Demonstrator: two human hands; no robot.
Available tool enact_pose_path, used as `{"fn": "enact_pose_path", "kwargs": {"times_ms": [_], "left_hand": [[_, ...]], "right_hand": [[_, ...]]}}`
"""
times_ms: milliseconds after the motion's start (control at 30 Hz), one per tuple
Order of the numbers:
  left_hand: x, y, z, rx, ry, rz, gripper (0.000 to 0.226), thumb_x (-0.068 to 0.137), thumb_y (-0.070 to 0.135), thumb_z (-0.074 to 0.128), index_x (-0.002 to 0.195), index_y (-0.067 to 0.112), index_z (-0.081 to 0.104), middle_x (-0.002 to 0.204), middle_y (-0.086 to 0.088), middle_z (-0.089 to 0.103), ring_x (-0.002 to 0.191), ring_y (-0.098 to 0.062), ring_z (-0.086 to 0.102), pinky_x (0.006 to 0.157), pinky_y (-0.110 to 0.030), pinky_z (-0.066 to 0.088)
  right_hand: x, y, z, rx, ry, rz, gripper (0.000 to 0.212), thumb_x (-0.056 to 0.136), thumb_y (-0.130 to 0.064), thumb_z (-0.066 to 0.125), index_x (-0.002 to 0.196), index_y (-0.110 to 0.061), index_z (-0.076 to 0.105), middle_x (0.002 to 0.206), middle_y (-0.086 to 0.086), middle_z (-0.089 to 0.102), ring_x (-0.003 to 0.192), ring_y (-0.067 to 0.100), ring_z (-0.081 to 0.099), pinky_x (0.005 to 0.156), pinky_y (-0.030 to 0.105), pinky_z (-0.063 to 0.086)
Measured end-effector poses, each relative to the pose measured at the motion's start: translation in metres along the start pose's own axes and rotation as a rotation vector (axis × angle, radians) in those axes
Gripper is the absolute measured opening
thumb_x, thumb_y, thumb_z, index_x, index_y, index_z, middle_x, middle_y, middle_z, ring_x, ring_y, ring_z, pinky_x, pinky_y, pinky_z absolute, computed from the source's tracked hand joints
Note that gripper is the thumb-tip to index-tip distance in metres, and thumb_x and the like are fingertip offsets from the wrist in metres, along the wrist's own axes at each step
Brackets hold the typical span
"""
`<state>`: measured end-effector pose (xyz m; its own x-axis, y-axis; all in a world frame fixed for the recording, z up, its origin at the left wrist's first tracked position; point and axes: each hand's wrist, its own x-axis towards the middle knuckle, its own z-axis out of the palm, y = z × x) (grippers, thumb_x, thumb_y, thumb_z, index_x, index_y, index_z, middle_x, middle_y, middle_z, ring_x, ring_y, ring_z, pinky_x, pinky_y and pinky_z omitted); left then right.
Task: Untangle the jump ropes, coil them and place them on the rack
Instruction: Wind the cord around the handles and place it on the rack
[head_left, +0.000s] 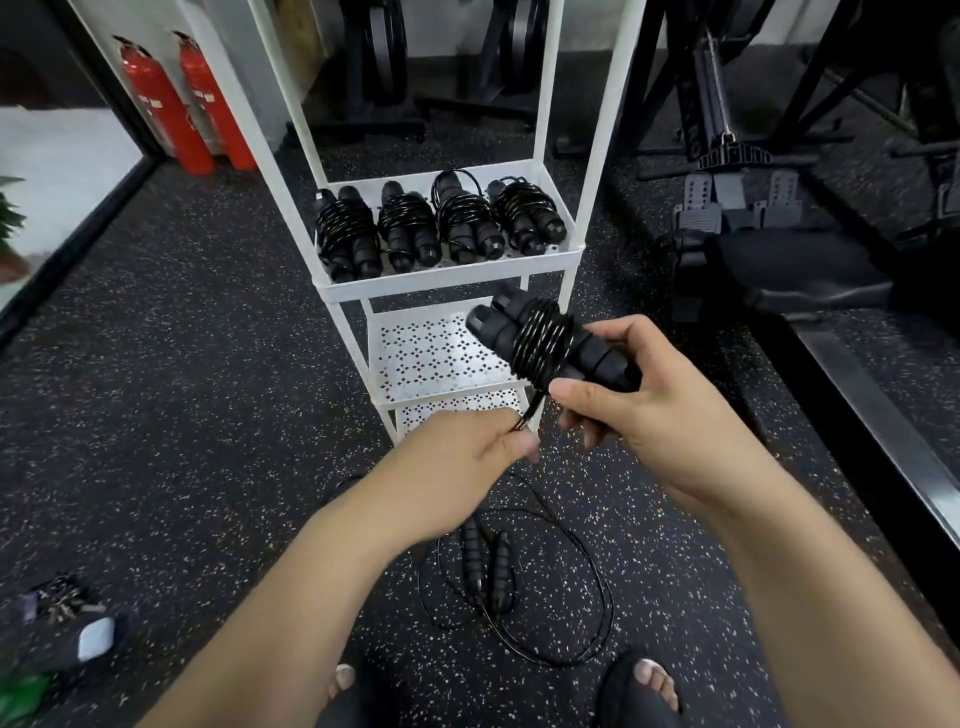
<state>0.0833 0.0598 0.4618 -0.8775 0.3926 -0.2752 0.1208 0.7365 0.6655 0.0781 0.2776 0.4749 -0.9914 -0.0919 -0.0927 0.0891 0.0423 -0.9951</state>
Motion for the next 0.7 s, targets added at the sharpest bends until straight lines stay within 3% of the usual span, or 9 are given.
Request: {"fn": "enact_pose_path", "kwargs": {"times_ms": [100, 167, 267, 400, 500, 567, 700], "left_hand": [[-0.004, 0.004, -0.004, 0.079, -0.038, 0.024, 0.027, 0.108, 0.056, 0.05, 0.1, 0.04, 0.07, 0.065, 0.011, 0.059, 0.053, 0.0, 0.048, 0.056, -0.028, 0.035], [-0.005, 0.005, -0.008, 0.106, -0.041, 0.056, 0.025, 0.108, 0.054, 0.053, 0.095, 0.039, 0.069, 0.062, 0.012, 0.058, 0.051, 0.0, 0.047, 0.054, -0.027, 0.033], [-0.009, 0.004, -0.018, 0.101, -0.02, 0.082, 0.023, 0.105, 0.052, 0.059, 0.085, 0.041, 0.065, 0.064, 0.013, 0.06, 0.051, -0.001, 0.048, 0.053, -0.025, 0.032], [-0.015, -0.001, -0.034, -0.005, 0.094, 0.091, 0.013, 0.1, 0.047, 0.07, 0.087, 0.045, 0.071, 0.071, 0.015, 0.068, 0.056, -0.003, 0.053, 0.056, -0.027, 0.039], [-0.018, -0.005, -0.041, -0.096, 0.158, 0.108, 0.01, 0.094, 0.042, 0.078, 0.085, 0.039, 0.075, 0.079, 0.018, 0.07, 0.069, -0.003, 0.061, 0.067, -0.03, 0.047], [-0.019, -0.006, -0.045, -0.109, 0.187, 0.135, 0.008, 0.088, 0.04, 0.083, 0.085, 0.037, 0.076, 0.086, 0.018, 0.072, 0.082, -0.005, 0.065, 0.077, -0.032, 0.052], [-0.02, -0.012, -0.056, -0.264, 0.169, 0.135, 0.007, 0.085, 0.03, 0.087, 0.087, 0.031, 0.08, 0.089, 0.011, 0.076, 0.083, -0.006, 0.069, 0.075, -0.017, 0.05]], "right_hand": [[0.004, 0.01, -0.009, -0.257, 0.065, -0.01, 0.038, 0.092, -0.012, 0.085, 0.115, -0.03, 0.061, 0.092, 0.006, 0.078, 0.074, 0.037, 0.074, 0.064, 0.049, 0.058], [0.006, 0.013, -0.013, -0.376, 0.064, -0.003, 0.037, 0.092, -0.015, 0.086, 0.113, -0.034, 0.062, 0.089, 0.004, 0.078, 0.07, 0.032, 0.075, 0.065, 0.049, 0.06], [0.01, 0.017, -0.014, -0.518, -0.011, 0.001, 0.04, 0.091, -0.02, 0.087, 0.12, -0.037, 0.066, 0.093, -0.001, 0.078, 0.069, 0.023, 0.077, 0.066, 0.047, 0.062], [0.008, 0.017, -0.01, -0.649, -0.175, 0.066, 0.046, 0.092, -0.026, 0.087, 0.13, -0.04, 0.067, 0.099, -0.007, 0.078, 0.075, 0.017, 0.075, 0.078, 0.043, 0.064], [0.003, 0.012, -0.001, -0.568, -0.314, 0.108, 0.041, 0.095, -0.017, 0.083, 0.129, -0.035, 0.068, 0.09, -0.003, 0.079, 0.067, 0.015, 0.073, 0.068, 0.031, 0.06], [-0.002, 0.007, 0.004, -0.474, -0.434, 0.138, 0.039, 0.097, -0.011, 0.081, 0.129, -0.029, 0.069, 0.091, 0.006, 0.078, 0.07, 0.015, 0.071, 0.067, 0.032, 0.06], [-0.01, -0.004, 0.006, -0.293, -0.591, 0.16, 0.039, 0.098, -0.009, 0.079, 0.134, -0.023, 0.07, 0.103, 0.013, 0.077, 0.086, 0.024, 0.073, 0.072, 0.036, 0.06]]}}
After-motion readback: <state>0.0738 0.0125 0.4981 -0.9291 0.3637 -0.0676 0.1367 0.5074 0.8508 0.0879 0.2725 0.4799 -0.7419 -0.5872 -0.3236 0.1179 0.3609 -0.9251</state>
